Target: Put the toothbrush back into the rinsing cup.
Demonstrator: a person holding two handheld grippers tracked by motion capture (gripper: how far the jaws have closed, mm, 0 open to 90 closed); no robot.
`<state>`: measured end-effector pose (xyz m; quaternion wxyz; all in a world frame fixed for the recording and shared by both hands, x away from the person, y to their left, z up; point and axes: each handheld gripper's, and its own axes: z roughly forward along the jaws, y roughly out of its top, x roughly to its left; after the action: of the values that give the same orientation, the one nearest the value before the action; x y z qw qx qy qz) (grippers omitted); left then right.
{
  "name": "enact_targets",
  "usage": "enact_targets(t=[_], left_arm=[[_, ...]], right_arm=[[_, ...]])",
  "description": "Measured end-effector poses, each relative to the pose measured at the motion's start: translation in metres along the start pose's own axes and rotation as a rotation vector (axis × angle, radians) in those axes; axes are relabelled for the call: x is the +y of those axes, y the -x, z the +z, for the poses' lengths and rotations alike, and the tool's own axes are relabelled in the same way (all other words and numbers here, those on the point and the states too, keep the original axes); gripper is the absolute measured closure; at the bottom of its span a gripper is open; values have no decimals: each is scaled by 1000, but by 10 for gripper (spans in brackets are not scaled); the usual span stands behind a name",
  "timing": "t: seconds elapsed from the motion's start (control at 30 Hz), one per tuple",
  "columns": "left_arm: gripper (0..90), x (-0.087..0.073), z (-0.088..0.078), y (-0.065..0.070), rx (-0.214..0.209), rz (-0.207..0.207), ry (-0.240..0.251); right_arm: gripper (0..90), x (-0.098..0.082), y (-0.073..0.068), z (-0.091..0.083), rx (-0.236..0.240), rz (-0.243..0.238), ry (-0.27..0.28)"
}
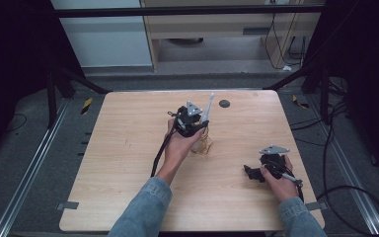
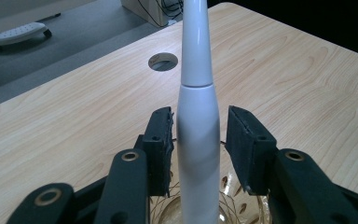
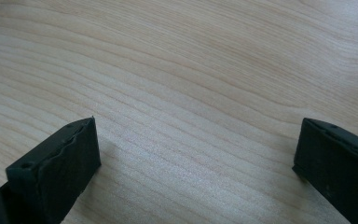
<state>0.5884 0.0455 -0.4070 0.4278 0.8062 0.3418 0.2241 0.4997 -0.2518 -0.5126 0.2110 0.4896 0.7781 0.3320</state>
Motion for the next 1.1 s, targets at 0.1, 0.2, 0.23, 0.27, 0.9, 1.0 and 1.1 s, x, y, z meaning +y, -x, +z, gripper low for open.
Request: enact_targets(t=[0.1,0.2,0.23,0.27,0.9,1.0,1.1], left_arm=[[590,0,-3,0,6,9,-2],[572,0,-5,0,11,16,6],[562,-1,-7,0,14,15,9],[550,-1,-8,0,12,14,13],[323,-2,-28,2,-28,31,22],[261,-2,-31,3,-36,34,20],[182,-2,-33,4,-35,37,7]], right_arm=[[3,0,0,0,1,0,-1],[3,0,0,0,0,0,0],[3,0,0,0,0,-1,0],[3,0,0,0,0,0,0],[3,0,0,0,0,0,0],[4,0,0,0,0,0,0],[4,0,0,0,-3,2,0]])
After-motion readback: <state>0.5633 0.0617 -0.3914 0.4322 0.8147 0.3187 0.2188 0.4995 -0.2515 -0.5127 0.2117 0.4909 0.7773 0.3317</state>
